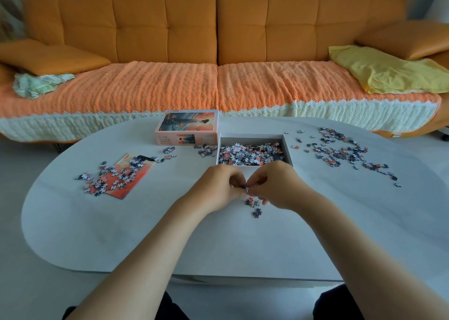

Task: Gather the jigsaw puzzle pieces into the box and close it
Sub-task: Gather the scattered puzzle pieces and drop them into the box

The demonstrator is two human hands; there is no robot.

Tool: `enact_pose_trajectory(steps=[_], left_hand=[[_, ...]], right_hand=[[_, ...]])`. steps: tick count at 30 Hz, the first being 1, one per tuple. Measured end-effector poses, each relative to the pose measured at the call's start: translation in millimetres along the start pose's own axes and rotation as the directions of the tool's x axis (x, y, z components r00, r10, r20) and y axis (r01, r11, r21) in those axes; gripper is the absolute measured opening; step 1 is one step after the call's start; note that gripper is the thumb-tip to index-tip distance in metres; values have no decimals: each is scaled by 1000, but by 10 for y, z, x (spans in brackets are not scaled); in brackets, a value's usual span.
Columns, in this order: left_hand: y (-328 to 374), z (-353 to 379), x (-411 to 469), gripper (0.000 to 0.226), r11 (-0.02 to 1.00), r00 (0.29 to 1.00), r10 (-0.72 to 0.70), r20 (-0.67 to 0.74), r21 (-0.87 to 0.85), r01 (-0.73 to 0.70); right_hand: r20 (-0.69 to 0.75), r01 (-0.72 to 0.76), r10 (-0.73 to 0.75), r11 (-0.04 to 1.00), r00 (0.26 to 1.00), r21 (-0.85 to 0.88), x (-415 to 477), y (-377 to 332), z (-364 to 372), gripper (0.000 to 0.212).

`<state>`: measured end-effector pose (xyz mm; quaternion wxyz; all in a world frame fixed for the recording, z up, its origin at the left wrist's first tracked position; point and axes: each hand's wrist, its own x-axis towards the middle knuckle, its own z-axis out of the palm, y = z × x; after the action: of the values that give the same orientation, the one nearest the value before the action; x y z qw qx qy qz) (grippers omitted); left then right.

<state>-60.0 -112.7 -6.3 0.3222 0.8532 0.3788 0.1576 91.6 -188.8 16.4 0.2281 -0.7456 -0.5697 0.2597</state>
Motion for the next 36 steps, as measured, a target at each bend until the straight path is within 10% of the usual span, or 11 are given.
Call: enact_pose_trajectory(steps=[9,19,24,29,36], left_hand=[[48,-116,421,10,995,962,82,-261,-24,-92],[-86,-105,460,19,948,918,272,-287,245,-205],[-8,-109,205,10,966,977,207,-44,167,-197],[-69,-12,68,35,943,970,161,180,261,-205],[-35,77,1,14,969,974,154,168,167,-182]], right_hand=[[-361,155,-125,987,924,54,339,35,-169,12],[-310,147,-165,986,936,-81,371,192,-207,16],[-189,318,-347,934,919,-164,117,167,-250,17],[128,197,-168,945,977,-261,-87,206,-164,24],[106,124,-94,937,990,-326,-142,158,-42,27]])
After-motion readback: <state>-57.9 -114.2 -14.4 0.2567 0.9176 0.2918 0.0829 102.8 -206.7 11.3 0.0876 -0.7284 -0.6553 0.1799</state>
